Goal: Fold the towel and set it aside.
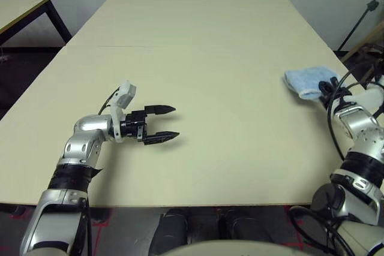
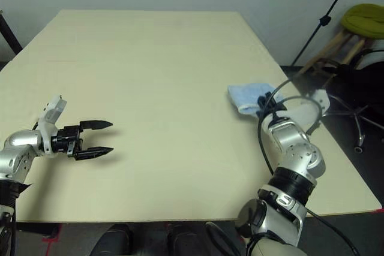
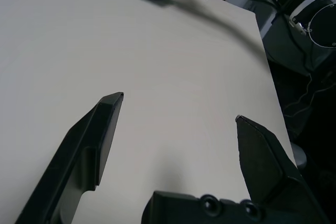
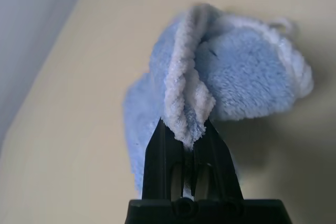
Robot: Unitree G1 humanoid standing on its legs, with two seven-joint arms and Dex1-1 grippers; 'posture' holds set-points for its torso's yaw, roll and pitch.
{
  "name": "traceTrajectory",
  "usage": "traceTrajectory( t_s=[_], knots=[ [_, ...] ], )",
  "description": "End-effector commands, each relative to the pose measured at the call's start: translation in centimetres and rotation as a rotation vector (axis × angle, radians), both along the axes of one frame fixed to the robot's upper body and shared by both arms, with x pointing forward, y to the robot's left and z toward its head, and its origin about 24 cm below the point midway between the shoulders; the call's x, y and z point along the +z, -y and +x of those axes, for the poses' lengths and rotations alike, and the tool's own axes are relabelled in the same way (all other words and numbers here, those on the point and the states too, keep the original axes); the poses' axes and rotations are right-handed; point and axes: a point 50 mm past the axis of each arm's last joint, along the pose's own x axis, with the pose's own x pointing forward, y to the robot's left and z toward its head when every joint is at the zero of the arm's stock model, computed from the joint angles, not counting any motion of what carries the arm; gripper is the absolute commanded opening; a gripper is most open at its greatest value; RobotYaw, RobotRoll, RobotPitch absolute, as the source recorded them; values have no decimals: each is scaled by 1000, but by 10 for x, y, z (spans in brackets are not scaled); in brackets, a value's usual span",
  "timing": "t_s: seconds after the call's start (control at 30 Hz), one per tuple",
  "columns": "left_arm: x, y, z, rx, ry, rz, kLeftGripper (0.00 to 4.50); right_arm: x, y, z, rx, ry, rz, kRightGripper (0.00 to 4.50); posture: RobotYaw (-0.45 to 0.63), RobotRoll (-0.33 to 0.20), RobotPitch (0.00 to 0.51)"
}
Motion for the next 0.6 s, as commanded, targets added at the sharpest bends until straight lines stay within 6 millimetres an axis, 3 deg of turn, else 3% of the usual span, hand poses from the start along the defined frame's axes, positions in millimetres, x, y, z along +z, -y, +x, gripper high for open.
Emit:
traceTrajectory(
  t_s=[0.03,0.07,0.2,0.37,0.47,0.5,0.6],
  knots=[
    [-2,2,0,-9,-6,17,4500,-4,4,-1,-9,-27,-18,35,13,0,71],
    [-2,3,-1,-4,-10,14,4500,-5,5,-2,2,-38,-16,35,13,0,71],
    [0,2,-1,45,-23,4,4500,-4,3,-6,12,-47,-19,1184,24,0,75],
    [5,2,0,161,-38,-31,4500,-4,-9,-33,43,-77,-22,3069,43,0,82],
    [8,2,-6,194,-47,-31,4500,3,-24,-60,185,-92,-47,4268,42,0,85],
    [10,2,-7,211,-50,-42,4500,6,-29,-67,249,-97,-62,4484,36,0,88],
    [19,1,-8,284,-42,-103,4500,19,-40,-81,466,-97,-161,4484,21,0,93]
  ],
)
